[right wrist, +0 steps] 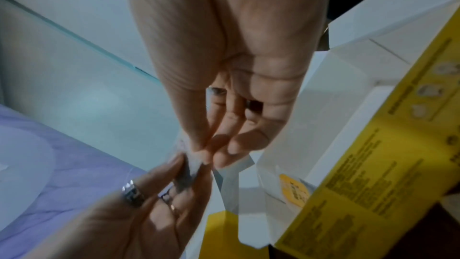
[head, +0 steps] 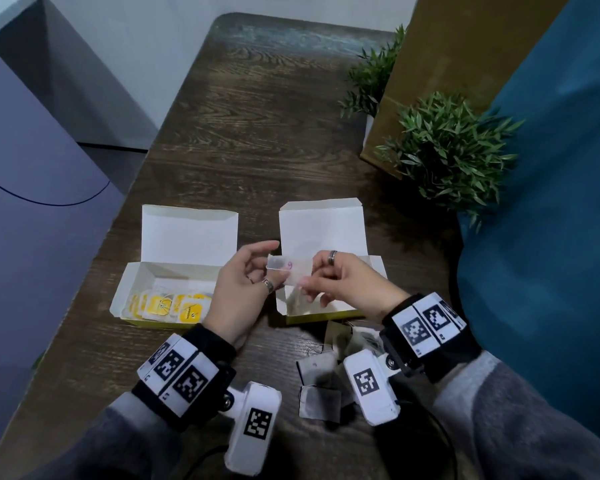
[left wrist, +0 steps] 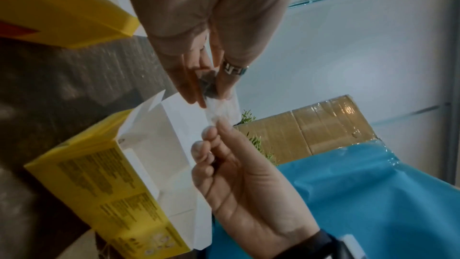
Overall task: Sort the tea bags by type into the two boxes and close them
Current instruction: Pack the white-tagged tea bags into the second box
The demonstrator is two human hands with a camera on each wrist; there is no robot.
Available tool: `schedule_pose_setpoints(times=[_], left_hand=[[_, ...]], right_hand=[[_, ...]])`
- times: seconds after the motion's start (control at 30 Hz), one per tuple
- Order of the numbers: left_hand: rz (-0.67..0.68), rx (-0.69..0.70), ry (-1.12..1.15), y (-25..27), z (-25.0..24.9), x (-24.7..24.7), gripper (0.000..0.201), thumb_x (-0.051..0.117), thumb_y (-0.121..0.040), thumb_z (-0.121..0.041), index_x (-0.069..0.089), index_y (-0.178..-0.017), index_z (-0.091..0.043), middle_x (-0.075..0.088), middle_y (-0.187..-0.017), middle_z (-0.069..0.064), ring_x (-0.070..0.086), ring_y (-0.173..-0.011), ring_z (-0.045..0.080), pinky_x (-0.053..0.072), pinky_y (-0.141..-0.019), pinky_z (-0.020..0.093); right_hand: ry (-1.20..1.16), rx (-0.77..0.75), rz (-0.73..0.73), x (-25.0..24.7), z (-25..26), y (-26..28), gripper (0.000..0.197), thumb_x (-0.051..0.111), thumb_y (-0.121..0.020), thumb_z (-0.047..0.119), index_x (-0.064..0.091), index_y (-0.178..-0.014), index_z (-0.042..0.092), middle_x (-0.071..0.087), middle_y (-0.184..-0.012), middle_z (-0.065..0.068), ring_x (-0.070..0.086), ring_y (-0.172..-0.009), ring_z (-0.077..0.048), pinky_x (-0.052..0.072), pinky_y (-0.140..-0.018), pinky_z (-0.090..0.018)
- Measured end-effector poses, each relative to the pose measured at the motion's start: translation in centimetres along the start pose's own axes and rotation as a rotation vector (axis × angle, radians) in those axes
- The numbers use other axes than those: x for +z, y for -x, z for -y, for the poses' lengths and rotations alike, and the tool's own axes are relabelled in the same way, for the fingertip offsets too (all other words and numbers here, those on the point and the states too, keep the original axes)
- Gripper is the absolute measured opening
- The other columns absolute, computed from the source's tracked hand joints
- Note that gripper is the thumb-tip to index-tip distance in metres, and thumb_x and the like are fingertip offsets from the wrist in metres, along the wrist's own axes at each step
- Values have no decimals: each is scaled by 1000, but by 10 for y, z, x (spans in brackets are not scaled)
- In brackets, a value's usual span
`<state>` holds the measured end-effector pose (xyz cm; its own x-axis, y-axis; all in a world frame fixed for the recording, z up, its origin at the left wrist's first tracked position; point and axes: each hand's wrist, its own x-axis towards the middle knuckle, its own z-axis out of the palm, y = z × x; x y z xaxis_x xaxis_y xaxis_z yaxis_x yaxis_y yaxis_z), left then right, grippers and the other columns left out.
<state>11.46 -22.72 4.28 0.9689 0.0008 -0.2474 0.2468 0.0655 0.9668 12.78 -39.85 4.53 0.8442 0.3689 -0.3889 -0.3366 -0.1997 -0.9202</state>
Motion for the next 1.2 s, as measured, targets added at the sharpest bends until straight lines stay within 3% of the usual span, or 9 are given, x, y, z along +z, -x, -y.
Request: schedule_pose_setpoints(times=[0.17, 0.27, 0.4, 0.57, 0.7, 0.77, 0.87, 1.0, 1.2], left_hand=[[-56, 144, -562, -3, 16, -2, 35, 63, -84, -11, 54, -117, -19, 45, -106, 1, 50, -91, 12, 43, -89, 22], [-13, 138, -710, -6, 33, 0, 51, 67, -80, -18, 45, -126, -20, 35, -118, 2, 48, -112, 23, 41, -102, 32], [42, 22, -772, -12, 43, 9, 72, 70, -77, -31, 30, -137, -21, 33, -130, 8, 48, -116, 25, 41, -102, 37], [95, 39, -810, -18, 43, 11, 65, 64, -77, -9, 33, -135, -14, 47, -127, 13, 38, -124, 25, 35, -99, 31], [91, 47, -773, -17, 43, 8, 57, 60, -81, -7, 37, -133, -15, 52, -125, 10, 43, -122, 26, 38, -100, 34], [91, 13, -748, -16, 43, 7, 59, 59, -83, -7, 35, -135, -17, 53, -126, 11, 51, -115, 31, 43, -99, 40], [103, -12, -737, -16, 45, 6, 58, 56, -85, -7, 32, -137, -17, 54, -126, 11, 55, -109, 34, 46, -96, 45], [92, -3, -723, -17, 45, 7, 56, 55, -86, -6, 34, -137, -18, 57, -121, 10, 55, -109, 32, 46, -94, 42], [25, 108, -715, -16, 43, 4, 54, 59, -84, -8, 37, -133, -15, 49, -121, 7, 58, -90, 26, 49, -85, 36]], right_hand=[[390, 6, -364, -22, 0, -1, 20, 61, -86, 16, 47, -71, 17, 57, -66, 0, 56, -60, -13, 41, -55, -22], [719, 125, -301, -14, 1, -1, 21, 59, -82, 20, 44, -67, 17, 51, -65, 3, 48, -62, -14, 36, -54, -24], [846, 235, -207, 11, -7, -16, 31, 58, -86, 24, 43, -61, 16, 48, -60, 1, 49, -61, -16, 36, -52, -24], [770, 227, -128, 20, -18, -28, 29, 59, -88, 29, 46, -64, 17, 55, -70, -2, 53, -73, -17, 38, -60, -25], [729, 189, -57, 16, -23, -22, 9, 61, -87, 26, 57, -88, 17, 63, -88, 0, 54, -77, -11, 39, -60, -16], [736, 205, 1, 13, -25, -20, 17, 65, -84, 23, 60, -99, 19, 63, -91, 4, 56, -77, -8, 38, -59, -11], [701, 219, 63, 7, -26, -17, 30, 67, -81, 20, 59, -110, 22, 65, -100, 3, 57, -82, -9, 45, -73, -18], [611, 179, 33, 2, -21, -10, 25, 58, -90, 35, 59, -112, 24, 64, -111, 0, 58, -99, -13, 46, -92, -29], [618, 15, -176, -9, -15, 11, 16, 52, -93, 29, 61, -106, 22, 62, -92, 4, 56, -83, -11, 42, -69, -18]])
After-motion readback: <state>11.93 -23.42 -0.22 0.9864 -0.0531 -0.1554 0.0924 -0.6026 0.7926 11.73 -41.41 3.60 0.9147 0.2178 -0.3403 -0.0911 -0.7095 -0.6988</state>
